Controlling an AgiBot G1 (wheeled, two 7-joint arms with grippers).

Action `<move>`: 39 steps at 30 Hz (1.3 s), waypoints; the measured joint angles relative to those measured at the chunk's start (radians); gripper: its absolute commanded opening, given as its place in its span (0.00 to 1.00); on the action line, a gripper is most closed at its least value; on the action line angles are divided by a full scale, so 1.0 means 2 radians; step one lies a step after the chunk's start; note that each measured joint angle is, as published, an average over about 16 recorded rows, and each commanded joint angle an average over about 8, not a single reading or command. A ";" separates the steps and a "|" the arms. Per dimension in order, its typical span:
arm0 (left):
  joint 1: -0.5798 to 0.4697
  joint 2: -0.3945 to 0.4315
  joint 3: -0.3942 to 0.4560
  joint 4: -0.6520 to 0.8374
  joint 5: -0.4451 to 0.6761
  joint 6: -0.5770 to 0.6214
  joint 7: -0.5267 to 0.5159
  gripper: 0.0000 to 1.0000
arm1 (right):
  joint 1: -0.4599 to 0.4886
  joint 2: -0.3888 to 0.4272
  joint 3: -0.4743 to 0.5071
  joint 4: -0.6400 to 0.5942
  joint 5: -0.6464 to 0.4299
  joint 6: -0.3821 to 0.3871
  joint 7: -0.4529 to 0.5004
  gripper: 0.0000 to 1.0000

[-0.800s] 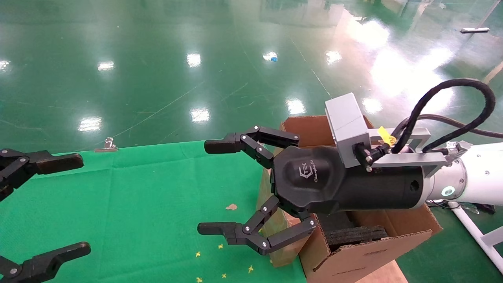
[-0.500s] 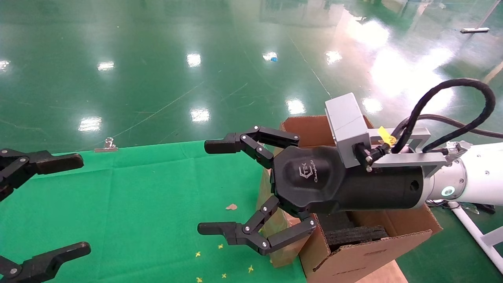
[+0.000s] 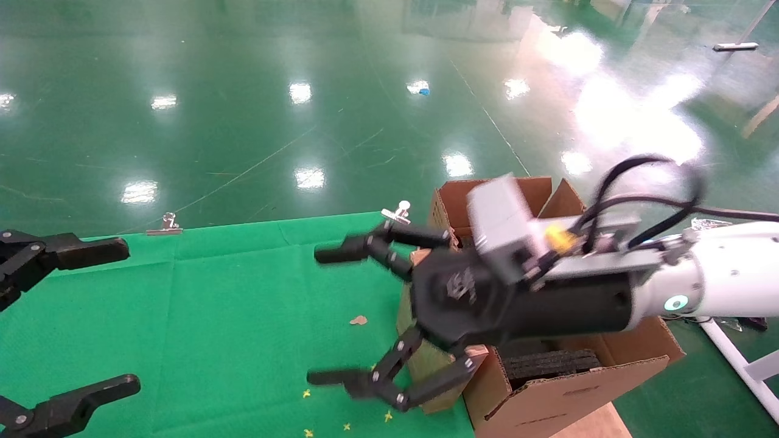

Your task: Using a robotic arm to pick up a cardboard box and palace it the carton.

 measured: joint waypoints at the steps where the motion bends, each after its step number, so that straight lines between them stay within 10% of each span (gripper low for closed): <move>1: 0.000 0.000 0.000 0.000 0.000 0.000 0.000 1.00 | 0.007 -0.002 -0.008 0.002 -0.014 -0.002 0.005 1.00; 18: 0.000 0.000 0.001 0.000 0.000 0.000 0.000 1.00 | 0.235 -0.055 -0.226 0.020 -0.270 -0.036 0.099 1.00; 39: 0.000 -0.001 0.002 0.000 -0.001 -0.001 0.001 1.00 | 0.484 -0.063 -0.530 0.022 -0.294 -0.032 0.122 1.00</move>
